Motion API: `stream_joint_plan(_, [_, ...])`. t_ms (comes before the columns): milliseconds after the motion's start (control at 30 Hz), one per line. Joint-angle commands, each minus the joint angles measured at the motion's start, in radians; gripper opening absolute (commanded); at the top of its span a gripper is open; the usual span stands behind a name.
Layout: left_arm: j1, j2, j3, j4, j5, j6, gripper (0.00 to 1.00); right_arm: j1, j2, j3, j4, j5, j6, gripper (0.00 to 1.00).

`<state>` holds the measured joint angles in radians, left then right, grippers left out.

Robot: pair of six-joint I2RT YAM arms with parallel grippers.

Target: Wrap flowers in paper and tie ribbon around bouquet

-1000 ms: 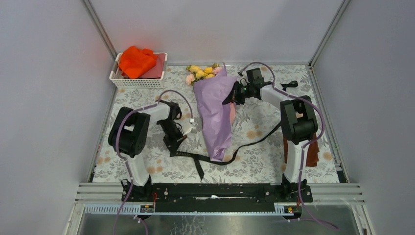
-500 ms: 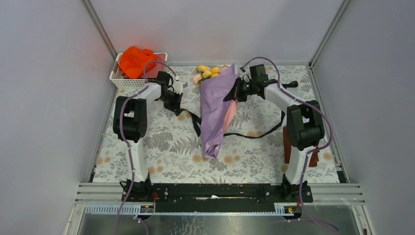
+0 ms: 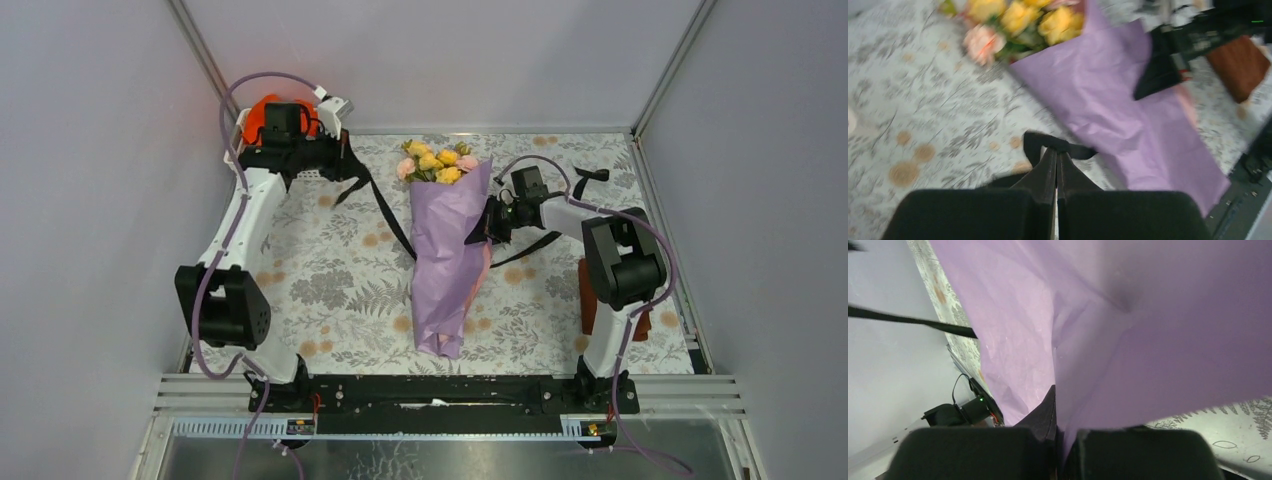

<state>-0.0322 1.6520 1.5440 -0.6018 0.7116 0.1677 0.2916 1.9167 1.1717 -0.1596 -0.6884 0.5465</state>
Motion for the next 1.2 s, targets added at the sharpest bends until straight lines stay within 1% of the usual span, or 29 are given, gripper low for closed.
stream_joint_plan(0, [-0.106, -0.069, -0.011, -0.013, 0.106, -0.018, 0.00, -0.003, 0.047, -0.015, 0.046, 0.019, -0.029, 0.00])
stream_joint_plan(100, [-0.271, -0.040, -0.022, 0.014, 0.025, -0.026, 0.00, -0.003, 0.072, -0.017, 0.053, 0.027, -0.034, 0.00])
stream_joint_plan(167, [-0.380, 0.023, -0.017, 0.034, -0.055, -0.031, 0.00, -0.003, 0.070, -0.028, 0.065, 0.034, -0.030, 0.00])
stream_joint_plan(200, [-0.427, 0.067, -0.012, 0.042, -0.085, -0.035, 0.00, -0.002, 0.067, -0.033, 0.068, 0.039, -0.027, 0.02])
stream_joint_plan(233, [-0.476, 0.109, -0.007, 0.056, -0.106, -0.047, 0.00, -0.002, 0.062, -0.038, 0.070, 0.044, -0.027, 0.04])
stream_joint_plan(300, [-0.531, 0.205, 0.009, 0.095, -0.133, -0.071, 0.00, -0.003, 0.052, -0.045, 0.068, 0.055, -0.029, 0.09])
stream_joint_plan(400, [-0.591, 0.360, 0.064, 0.124, -0.203, -0.069, 0.00, -0.004, 0.034, -0.045, 0.057, 0.069, -0.032, 0.22])
stream_joint_plan(500, [-0.618, 0.456, 0.094, 0.150, -0.260, -0.069, 0.00, -0.012, 0.003, -0.038, 0.040, 0.093, -0.034, 0.32])
stream_joint_plan(633, [-0.631, 0.526, 0.087, 0.161, -0.283, -0.080, 0.00, -0.046, -0.072, -0.049, 0.040, 0.176, -0.017, 0.37])
stream_joint_plan(700, [-0.637, 0.544, 0.071, 0.166, -0.301, -0.076, 0.00, -0.072, -0.117, -0.058, 0.042, 0.219, -0.011, 0.42])
stream_joint_plan(767, [-0.639, 0.557, 0.057, 0.169, -0.297, -0.079, 0.00, -0.110, -0.149, -0.062, 0.047, 0.253, -0.006, 0.48])
stream_joint_plan(800, [-0.640, 0.562, 0.054, 0.169, -0.292, -0.082, 0.00, -0.147, -0.161, -0.063, 0.048, 0.268, -0.004, 0.53])
stream_joint_plan(867, [-0.640, 0.566, 0.047, 0.169, -0.282, -0.082, 0.00, -0.216, -0.178, -0.054, 0.039, 0.308, -0.007, 0.58])
stream_joint_plan(933, [-0.640, 0.568, 0.039, 0.171, -0.277, -0.082, 0.00, -0.281, -0.186, -0.029, 0.003, 0.410, -0.036, 0.61])
stream_joint_plan(1000, [-0.640, 0.565, 0.033, 0.175, -0.270, -0.082, 0.00, -0.339, -0.181, 0.004, -0.031, 0.569, -0.080, 0.62])
stream_joint_plan(1067, [-0.641, 0.562, 0.028, 0.178, -0.265, -0.082, 0.00, -0.361, -0.145, 0.064, -0.083, 0.733, -0.137, 0.64])
stream_joint_plan(1100, [-0.643, 0.560, 0.024, 0.179, -0.262, -0.081, 0.00, -0.371, -0.117, 0.109, -0.121, 0.774, -0.156, 0.64])
stream_joint_plan(1167, [-0.645, 0.554, 0.021, 0.179, -0.263, -0.077, 0.00, -0.384, -0.050, 0.198, -0.185, 0.786, -0.178, 0.66])
